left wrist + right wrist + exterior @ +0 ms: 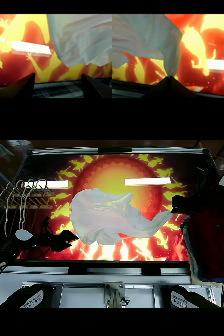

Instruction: Fold the shirts.

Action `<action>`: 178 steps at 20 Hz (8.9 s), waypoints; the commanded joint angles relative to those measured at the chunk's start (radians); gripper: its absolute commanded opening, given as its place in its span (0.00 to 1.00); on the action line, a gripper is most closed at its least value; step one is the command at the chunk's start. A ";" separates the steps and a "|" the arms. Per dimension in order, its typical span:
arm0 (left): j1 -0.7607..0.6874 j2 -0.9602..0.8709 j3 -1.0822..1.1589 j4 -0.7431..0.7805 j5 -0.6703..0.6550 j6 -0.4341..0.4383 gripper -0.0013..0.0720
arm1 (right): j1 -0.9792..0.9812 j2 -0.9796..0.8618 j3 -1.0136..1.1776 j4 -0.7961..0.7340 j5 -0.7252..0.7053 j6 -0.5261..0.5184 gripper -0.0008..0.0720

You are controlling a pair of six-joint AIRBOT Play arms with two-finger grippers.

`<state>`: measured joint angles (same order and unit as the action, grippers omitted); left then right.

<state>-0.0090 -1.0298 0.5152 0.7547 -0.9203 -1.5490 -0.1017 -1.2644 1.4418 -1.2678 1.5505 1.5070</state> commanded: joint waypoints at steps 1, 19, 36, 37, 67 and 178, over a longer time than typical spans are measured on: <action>-0.003 -0.109 -0.030 -0.224 0.050 0.178 0.95 | 0.000 0.000 0.000 0.005 0.001 0.000 0.08; -0.105 -0.211 0.023 -0.355 0.150 0.311 0.05 | 0.000 0.001 0.000 0.006 -0.011 0.019 0.08; 0.251 0.322 1.459 -0.094 0.068 0.313 0.05 | -0.001 0.515 0.455 -0.035 -0.593 -0.053 0.08; 0.252 0.336 1.461 -0.077 0.060 0.313 0.05 | -0.001 0.544 0.455 -0.071 -0.577 -0.052 0.08; 0.101 -0.489 0.808 -0.033 0.182 0.308 0.06 | -0.001 -0.510 0.235 0.065 -0.542 0.134 0.08; 0.414 -0.192 0.362 0.187 -0.584 0.375 0.59 | -0.222 -0.307 0.245 -0.145 0.249 0.026 0.69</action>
<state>0.3340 -1.3556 1.1297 1.0252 -1.5429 -1.2488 -0.2722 -1.5887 1.6882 -1.4673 1.7554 1.5654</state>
